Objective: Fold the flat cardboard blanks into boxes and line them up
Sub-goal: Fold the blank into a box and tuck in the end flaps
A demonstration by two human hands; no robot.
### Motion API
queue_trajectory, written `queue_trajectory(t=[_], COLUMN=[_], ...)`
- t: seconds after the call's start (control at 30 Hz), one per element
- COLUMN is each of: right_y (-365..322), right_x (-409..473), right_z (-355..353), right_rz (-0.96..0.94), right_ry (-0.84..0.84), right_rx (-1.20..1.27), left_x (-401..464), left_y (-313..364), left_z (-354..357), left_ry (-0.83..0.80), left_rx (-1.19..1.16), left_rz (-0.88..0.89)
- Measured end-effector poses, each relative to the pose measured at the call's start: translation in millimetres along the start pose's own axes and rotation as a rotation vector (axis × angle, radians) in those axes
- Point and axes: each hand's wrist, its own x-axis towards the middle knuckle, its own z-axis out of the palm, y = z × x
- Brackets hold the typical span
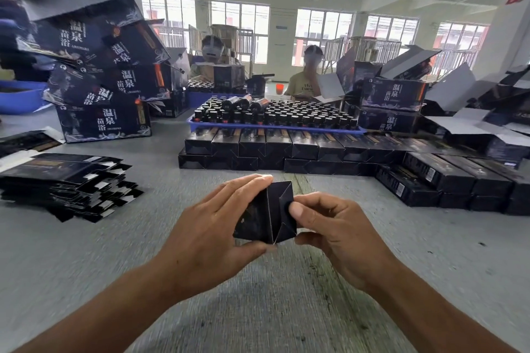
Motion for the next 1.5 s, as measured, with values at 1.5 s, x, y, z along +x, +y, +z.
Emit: queue_trajectory(t=[1.5], right_y=[6], right_x=[3], right_z=[-2], right_rz=[-0.038], right_ry=[0.048], right_rx=[-0.114], left_x=[8], left_y=[-10], left_z=[1], left_ry=[-0.031], left_rx=[-0.911], left_rz=[-0.598])
